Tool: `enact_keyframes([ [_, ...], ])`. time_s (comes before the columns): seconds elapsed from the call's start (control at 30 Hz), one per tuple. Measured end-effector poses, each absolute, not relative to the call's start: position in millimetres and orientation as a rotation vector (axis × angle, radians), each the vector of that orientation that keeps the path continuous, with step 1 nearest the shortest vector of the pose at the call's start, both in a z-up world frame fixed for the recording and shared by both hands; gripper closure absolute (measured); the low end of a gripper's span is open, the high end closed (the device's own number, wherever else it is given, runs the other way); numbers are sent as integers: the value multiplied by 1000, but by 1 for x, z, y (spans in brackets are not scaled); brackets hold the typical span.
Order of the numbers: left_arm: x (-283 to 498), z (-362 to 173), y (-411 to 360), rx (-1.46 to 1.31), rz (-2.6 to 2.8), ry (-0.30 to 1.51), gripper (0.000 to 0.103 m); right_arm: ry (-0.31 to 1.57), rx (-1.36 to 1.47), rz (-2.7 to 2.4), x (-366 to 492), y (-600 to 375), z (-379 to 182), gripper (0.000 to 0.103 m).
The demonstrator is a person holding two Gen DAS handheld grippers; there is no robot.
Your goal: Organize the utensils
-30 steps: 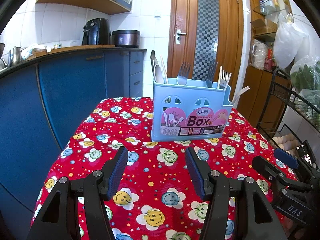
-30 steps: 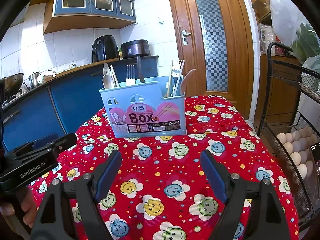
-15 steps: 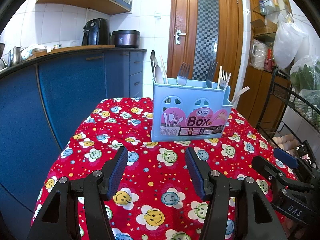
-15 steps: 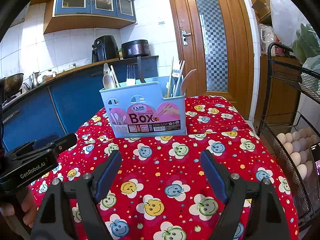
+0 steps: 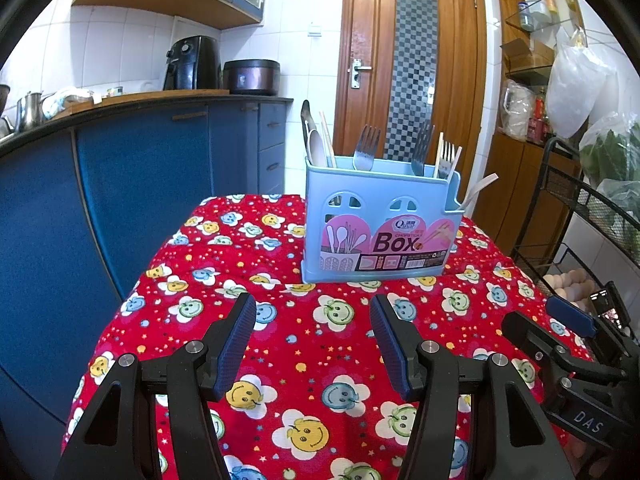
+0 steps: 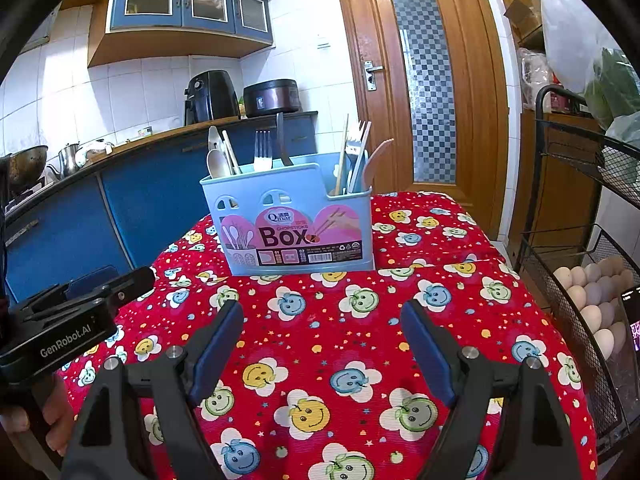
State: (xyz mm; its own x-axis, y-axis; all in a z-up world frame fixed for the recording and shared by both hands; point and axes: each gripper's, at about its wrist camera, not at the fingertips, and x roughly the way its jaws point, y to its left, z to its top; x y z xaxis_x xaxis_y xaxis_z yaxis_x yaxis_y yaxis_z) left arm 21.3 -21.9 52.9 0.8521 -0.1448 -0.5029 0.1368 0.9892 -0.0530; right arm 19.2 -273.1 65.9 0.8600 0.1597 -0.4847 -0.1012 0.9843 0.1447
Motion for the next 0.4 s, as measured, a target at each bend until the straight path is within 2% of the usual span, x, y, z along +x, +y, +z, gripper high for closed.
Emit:
enact_keyframes([
  [0.4,21,53,-22,-12,-148,531,42,519,115,137,19,-273,66,20],
])
